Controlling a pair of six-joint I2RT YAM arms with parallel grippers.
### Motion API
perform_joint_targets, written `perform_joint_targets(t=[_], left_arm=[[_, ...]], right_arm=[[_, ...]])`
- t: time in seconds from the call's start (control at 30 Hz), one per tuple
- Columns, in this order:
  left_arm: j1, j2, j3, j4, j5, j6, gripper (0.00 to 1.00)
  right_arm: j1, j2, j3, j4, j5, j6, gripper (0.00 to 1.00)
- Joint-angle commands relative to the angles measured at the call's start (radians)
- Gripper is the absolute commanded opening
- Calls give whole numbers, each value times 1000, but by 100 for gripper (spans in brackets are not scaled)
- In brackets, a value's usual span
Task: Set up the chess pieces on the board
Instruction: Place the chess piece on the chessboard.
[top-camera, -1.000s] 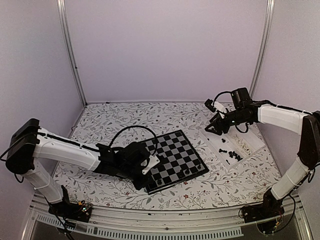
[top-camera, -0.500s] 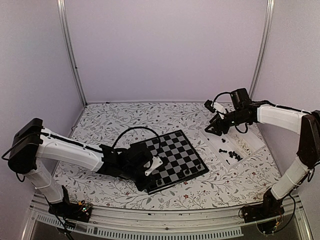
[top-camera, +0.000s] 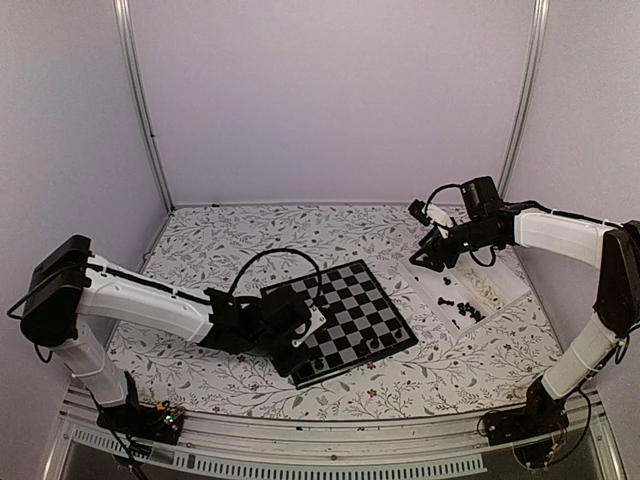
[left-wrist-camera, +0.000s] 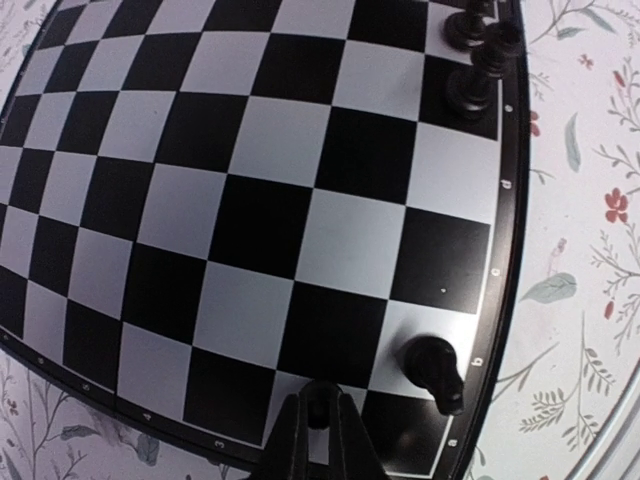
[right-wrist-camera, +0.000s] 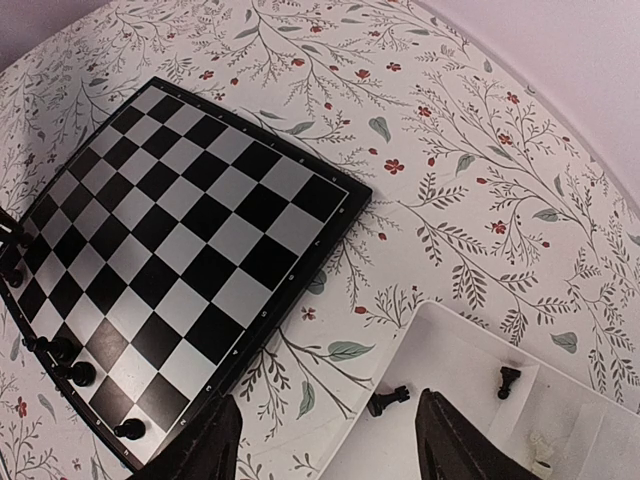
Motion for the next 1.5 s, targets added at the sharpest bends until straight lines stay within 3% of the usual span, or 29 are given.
perform_joint_targets(t=[0.0,1.37,1.47], left_arm=[[-14,32,22,-38,-90,-12,0],[7,-29,-18,-55,-42,-31,0],[7,-28,-12,-59,-48,-30,12]], right_arm=[[-2,7,0,-7,0,-5,64],[-1,20,9,-17,-9,-2,65],[-1,21,9,-18,-9,-2,65]])
